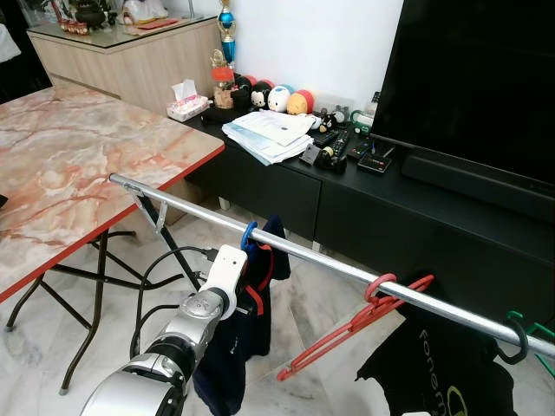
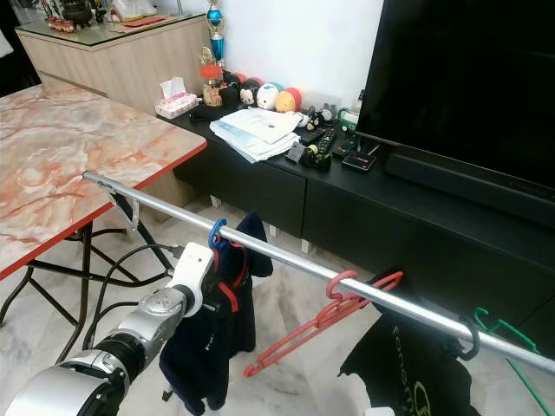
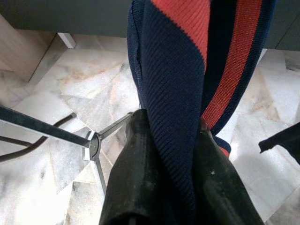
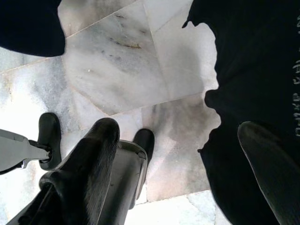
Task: Hang hanger
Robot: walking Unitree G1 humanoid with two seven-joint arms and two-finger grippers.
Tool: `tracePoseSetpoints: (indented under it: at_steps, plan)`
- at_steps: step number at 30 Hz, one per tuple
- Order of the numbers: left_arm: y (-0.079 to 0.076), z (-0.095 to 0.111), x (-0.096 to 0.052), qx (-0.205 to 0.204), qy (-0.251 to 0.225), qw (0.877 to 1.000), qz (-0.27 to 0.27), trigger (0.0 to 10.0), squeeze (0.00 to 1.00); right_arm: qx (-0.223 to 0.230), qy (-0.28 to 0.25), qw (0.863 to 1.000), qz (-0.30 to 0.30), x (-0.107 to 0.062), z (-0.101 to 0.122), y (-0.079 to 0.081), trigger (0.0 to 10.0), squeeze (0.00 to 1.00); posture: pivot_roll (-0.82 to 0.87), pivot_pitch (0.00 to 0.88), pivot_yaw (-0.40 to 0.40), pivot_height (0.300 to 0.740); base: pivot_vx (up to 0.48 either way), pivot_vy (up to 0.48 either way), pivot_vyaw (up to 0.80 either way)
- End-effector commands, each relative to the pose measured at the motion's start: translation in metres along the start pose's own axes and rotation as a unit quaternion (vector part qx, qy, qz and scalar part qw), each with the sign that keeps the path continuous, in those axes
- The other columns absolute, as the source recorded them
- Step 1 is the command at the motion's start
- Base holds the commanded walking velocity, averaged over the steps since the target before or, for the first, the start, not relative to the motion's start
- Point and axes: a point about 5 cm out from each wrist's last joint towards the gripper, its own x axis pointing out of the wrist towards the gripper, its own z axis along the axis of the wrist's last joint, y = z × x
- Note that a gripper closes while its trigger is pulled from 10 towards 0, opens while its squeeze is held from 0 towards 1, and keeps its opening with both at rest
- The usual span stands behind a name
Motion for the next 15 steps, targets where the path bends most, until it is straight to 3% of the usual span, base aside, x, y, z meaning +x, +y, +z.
tracePoseSetpoints:
  at_steps: [1, 15]
  plan:
    - [0.008, -0.015, -0.004, -0.017, 0.019, 1.0, 0.018, 10.0, 1.0, 0.0, -0.003, 1.0, 0.002, 0.0, 0.0, 0.001, 10.0, 0.0, -0.07, 0.046, 0.039, 0.74, 0.0, 0.0, 0.0]
    - [0.016, -0.005, -0.009, -0.032, -0.053, 0.998, 0.03, 10.0, 1.0, 0.002, -0.005, 1.0, 0.001, 0.0, 0.001, 0.002, 10.0, 0.0, -0.06, 0.048, 0.042, 0.74, 0.0, 0.0, 0.0]
